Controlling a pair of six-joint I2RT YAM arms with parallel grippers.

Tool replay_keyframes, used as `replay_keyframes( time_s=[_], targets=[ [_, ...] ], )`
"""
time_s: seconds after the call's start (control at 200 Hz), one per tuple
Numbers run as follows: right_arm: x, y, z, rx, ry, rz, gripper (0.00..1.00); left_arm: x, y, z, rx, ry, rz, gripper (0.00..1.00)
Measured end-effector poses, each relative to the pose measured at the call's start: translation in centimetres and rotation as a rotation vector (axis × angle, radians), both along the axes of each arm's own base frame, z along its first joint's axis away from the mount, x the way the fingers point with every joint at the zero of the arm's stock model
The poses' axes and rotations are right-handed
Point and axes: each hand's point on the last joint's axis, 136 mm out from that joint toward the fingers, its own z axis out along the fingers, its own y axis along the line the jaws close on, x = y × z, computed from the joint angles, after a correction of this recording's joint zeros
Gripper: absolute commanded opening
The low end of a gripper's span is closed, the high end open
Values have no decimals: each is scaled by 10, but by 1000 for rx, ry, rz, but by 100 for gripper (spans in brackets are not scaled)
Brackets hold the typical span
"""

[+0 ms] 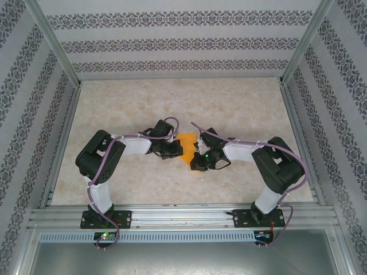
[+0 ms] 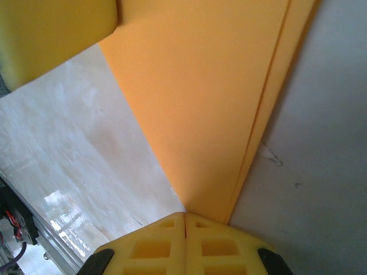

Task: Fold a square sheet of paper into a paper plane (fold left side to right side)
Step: Third fold the triangle at the center of the table.

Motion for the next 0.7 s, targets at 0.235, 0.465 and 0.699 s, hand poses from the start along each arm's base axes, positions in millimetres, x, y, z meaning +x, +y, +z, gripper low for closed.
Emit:
replay_keyframes(
  time_s=[0.235, 0.465, 0.699],
  targets=[
    [-3, -2, 0, 0, 1, -3, 0, 0, 0, 0, 2, 3, 0, 0],
    [-15, -13, 2, -33, 41, -10, 0, 0, 0, 0, 0, 10, 8, 0],
    [-7, -31, 27, -21, 6, -52, 18, -1, -1, 0, -13, 38, 42, 0]
  ],
)
